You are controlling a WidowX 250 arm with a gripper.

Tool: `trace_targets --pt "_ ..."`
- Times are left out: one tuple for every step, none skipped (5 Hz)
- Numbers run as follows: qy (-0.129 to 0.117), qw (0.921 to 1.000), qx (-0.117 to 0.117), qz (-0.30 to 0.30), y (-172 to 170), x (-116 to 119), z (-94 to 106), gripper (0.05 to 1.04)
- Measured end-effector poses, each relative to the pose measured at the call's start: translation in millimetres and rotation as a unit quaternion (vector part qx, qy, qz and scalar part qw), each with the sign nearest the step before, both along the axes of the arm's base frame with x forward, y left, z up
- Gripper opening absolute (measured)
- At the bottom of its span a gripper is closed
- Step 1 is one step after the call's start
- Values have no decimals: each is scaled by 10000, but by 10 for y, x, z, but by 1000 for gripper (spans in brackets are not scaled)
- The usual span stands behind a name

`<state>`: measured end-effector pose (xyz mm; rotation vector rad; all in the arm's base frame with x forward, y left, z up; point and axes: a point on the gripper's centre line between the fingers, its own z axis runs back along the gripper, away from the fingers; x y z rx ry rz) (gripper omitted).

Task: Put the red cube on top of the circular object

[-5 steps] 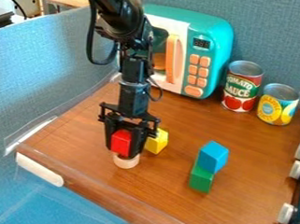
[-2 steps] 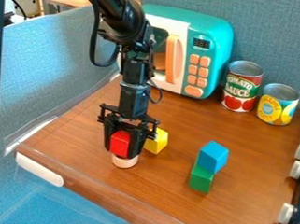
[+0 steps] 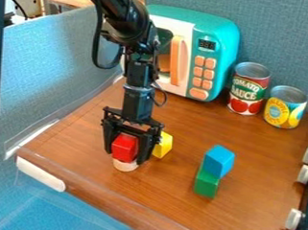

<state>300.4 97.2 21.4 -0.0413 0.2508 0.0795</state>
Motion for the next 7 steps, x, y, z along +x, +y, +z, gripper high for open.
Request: trace_targets --pt "-121 9999 -58 -1 -15 28 36 1001" --pt "-563 9984 98 -50 -45 81 459 999" --pt "-610 9976 280 -145 -80 161 632 999" --pt "-590 9975 359 -126 -64 150 710 999" --pt "-928 9942 393 -377 -182 139 867 999" --pt "-910 9920 230 -844 -430 108 740 1000" --pt "-896 9906 80 -1031 -534 47 657 1000"
